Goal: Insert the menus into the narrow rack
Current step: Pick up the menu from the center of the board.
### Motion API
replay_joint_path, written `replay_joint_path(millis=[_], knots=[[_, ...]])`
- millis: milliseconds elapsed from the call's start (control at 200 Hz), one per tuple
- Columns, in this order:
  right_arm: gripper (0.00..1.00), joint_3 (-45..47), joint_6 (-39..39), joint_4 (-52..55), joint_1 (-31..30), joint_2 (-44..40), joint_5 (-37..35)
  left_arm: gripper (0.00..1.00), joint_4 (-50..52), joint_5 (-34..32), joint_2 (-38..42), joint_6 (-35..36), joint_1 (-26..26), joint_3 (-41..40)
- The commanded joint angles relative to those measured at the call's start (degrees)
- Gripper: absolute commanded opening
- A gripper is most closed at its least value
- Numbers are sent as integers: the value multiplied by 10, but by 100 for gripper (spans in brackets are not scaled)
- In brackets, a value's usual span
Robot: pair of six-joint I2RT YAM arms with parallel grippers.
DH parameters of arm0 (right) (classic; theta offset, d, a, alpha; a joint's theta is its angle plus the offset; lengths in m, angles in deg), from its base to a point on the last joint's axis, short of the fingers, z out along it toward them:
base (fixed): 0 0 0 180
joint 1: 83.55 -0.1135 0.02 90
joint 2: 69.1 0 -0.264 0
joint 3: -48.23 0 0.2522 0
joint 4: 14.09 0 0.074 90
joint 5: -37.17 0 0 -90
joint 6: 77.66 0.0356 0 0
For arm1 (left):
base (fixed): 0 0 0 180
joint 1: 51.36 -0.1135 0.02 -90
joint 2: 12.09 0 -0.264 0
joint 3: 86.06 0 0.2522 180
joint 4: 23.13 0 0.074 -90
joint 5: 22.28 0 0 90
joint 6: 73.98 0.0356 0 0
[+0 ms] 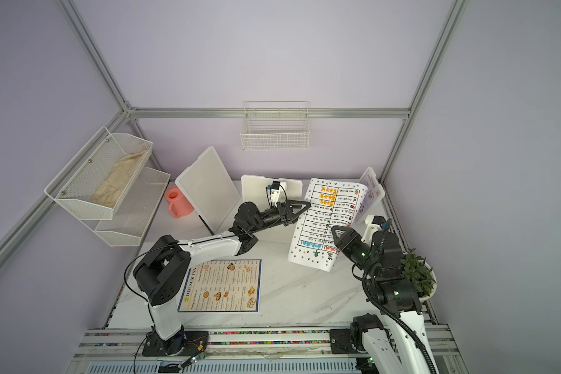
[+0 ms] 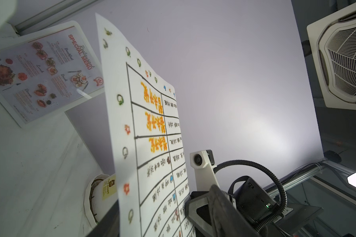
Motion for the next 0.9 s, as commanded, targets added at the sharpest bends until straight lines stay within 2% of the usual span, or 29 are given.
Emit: replay_joint_path(millis=[0, 345, 700, 780, 895], knots=[[56, -13, -5, -8, -2, 2, 6, 52, 2, 14, 4, 26, -2, 31], [57, -14, -12, -10, -2, 4, 1, 34, 72, 29, 26, 81, -2, 30], [60, -22, -28, -2, -3, 12, -10, 8, 132, 31, 56, 133, -7, 28], [66, -33, -45, 10, -2, 15, -24, 4, 160, 33, 70, 153, -13, 30], [84, -55, -78, 28, -2, 18, -44, 0, 227, 41, 98, 200, -27, 38]])
